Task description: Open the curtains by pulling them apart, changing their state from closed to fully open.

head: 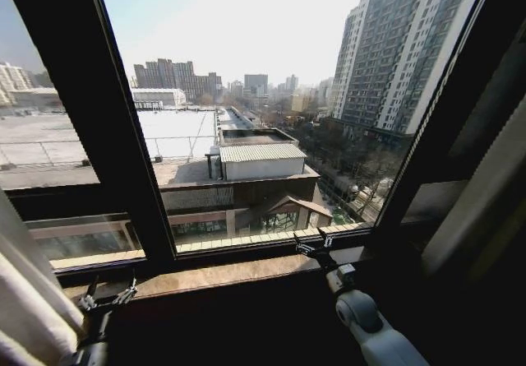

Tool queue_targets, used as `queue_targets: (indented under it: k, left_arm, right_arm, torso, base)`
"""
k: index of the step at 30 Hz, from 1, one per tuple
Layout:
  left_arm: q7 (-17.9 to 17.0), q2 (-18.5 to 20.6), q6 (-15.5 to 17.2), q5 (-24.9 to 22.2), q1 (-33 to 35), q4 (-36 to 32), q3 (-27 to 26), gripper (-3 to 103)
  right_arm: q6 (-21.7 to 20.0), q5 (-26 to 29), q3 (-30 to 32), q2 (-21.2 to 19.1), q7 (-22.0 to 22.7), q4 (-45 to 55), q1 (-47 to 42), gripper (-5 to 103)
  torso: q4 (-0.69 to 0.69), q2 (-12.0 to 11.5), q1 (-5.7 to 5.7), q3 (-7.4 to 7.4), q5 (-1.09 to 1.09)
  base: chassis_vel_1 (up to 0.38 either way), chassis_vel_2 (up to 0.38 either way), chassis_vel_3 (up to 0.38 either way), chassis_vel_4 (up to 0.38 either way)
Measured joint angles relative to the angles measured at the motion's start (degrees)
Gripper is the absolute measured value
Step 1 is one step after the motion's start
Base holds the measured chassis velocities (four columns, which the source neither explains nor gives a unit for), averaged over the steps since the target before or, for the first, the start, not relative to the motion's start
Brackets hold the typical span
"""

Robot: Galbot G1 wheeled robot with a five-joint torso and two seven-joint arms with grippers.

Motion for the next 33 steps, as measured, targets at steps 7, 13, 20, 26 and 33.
queue_targets:
  k: [7,13,20,26,33]
  left_arm:
    - [0.00,0.00,0.00,0.00,0.00,0.00,0.00,100]
    - [0.00,0.00,0.00,0.00,-0.01,0.00,0.00,100]
    - [-0.05,0.01,0.00,0.00,0.01,0.00,-0.03,100]
    - [0.00,-0.02,0.00,0.00,0.00,0.00,0.02,100]
    - [0.01,-0.01,0.00,0.00,-0.01,0.00,0.02,100]
  right_arm:
    - [0.00,0.00,0.00,0.00,0.00,0.00,0.00,100]
    - [0.00,0.01,-0.01,0.00,0.00,0.00,0.00,100]
    - [0.00,0.00,-0.01,0.00,0.00,0.01,0.00,100]
    - [0.00,0.01,0.02,-0.03,0.00,-0.02,-0.01,100]
    - [0.00,0.01,0.02,-0.02,0.00,-0.02,-0.01,100]
  torso:
    - [-0.01,0.00,0.01,0.00,0.00]
    - [0.00,-0.01,0.02,0.01,0.03]
    - [0.01,0.01,-0.02,-0.01,-0.01]
    - [-0.02,-0.01,0.01,0.01,0.08]
    - [-0.01,-0.01,0.02,0.01,0.03]
  base:
    - [0.343,0.363,-0.339,-0.363]
    - [0.359,0.301,-0.360,-0.306]
    - [0.197,0.087,-0.165,-0.112]
    - [0.000,-0.018,0.015,0.003]
    - [-0.033,-0.015,0.030,0.019]
